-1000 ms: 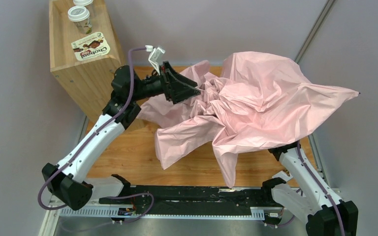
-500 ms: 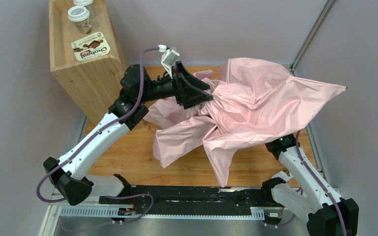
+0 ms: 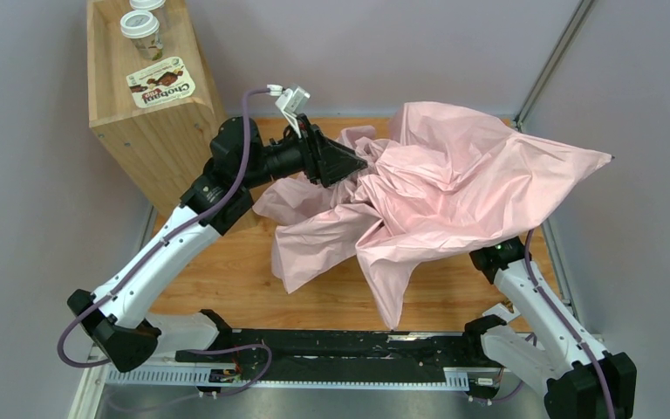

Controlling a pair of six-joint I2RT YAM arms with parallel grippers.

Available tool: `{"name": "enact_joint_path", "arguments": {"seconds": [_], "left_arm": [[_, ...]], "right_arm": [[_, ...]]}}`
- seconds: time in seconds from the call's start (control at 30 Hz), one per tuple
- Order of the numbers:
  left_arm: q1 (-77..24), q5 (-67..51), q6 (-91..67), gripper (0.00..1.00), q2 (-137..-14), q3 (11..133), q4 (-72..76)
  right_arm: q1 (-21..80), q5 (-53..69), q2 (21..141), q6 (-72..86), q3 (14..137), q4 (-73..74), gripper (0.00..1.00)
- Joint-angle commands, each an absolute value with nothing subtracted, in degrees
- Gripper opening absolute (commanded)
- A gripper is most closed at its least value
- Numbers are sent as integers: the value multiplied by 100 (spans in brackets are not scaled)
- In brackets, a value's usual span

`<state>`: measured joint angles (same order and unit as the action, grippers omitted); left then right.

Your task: Put away the umbrella

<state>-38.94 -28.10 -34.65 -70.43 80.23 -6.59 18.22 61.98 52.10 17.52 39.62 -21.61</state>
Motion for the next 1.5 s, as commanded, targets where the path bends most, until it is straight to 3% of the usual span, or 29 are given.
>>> {"name": "enact_joint_path", "arguments": {"seconds": [0.0, 0.13, 0.23, 0.27, 0.3, 0.33, 0.37, 0.4, 0.5, 0.6, 0.63, 0.73, 0.83, 1.07, 1.33, 1.4, 1.47], "left_arm": [[-3902, -2882, -3664, 63, -7163, 8121, -756], [-3902, -3137, -3841, 61, -7443, 8164, -448], [-3902, -3287, -3920, 50, -7593, 8323, -326], [-3902, -3383, -4007, 43, -7663, 8375, -160], [-3902, -3532, -4095, 25, -7708, 8437, -71], [-3902, -3759, -4209, 17, -7847, 8629, -114], [-3894, -3814, -4253, 3, -7910, 8753, -253], [-3876, -3980, -4411, 0, -8041, 8971, -516], [-3605, -4734, -5322, 0, -8200, 8948, -151], [-3315, -5053, -5844, 0, -8270, 8728, 517], [-3279, -5176, -5975, 0, -8288, 8710, 571], [-3182, -5282, -5951, 0, -8393, 8736, 529], [-3190, -5353, -5915, 0, -8464, 8737, 501], [-3243, -5098, -5986, 0, -8420, 8534, 659], [-3410, -4887, -5862, 0, -8508, 8613, 440], [-3445, -4869, -5880, 0, -8517, 8648, 413], [-3489, -4816, -5880, 0, -8508, 8666, 422]], "right_arm": [[1854, 5994, 5177, 1906, 4359, -2794, 0], [1933, 5959, 5177, 1978, 4456, -2804, 0], [2109, 5872, 5203, 1663, 4710, -2113, 0], [2153, 5749, 5203, 1539, 4807, -1848, 0], [2206, 5600, 5186, 1529, 4869, -1628, 0], [2232, 5381, 5159, 1642, 4939, -1478, 0], [2250, 5144, 5124, 1852, 5000, -1320, 0], [2250, 5011, 5081, 2055, 5088, -1136, 0], [2259, 4370, 5001, 2714, 5475, -196, 4], [2268, 3887, 4957, 3119, 5739, 806, 31], [2268, 3746, 4931, 3216, 5791, 965, 34], [2276, 3621, 4878, 3672, 5748, 775, 60], [2276, 3639, 4974, 3823, 5879, 755, 74], [2320, 3717, 5466, 3718, 6196, 941, 78], [2777, 3727, 5924, 3815, 6293, 256, 75], [2873, 3779, 6029, 3788, 6275, 124, 72], [2909, 3893, 6160, 3797, 6267, 53, 61]]}}
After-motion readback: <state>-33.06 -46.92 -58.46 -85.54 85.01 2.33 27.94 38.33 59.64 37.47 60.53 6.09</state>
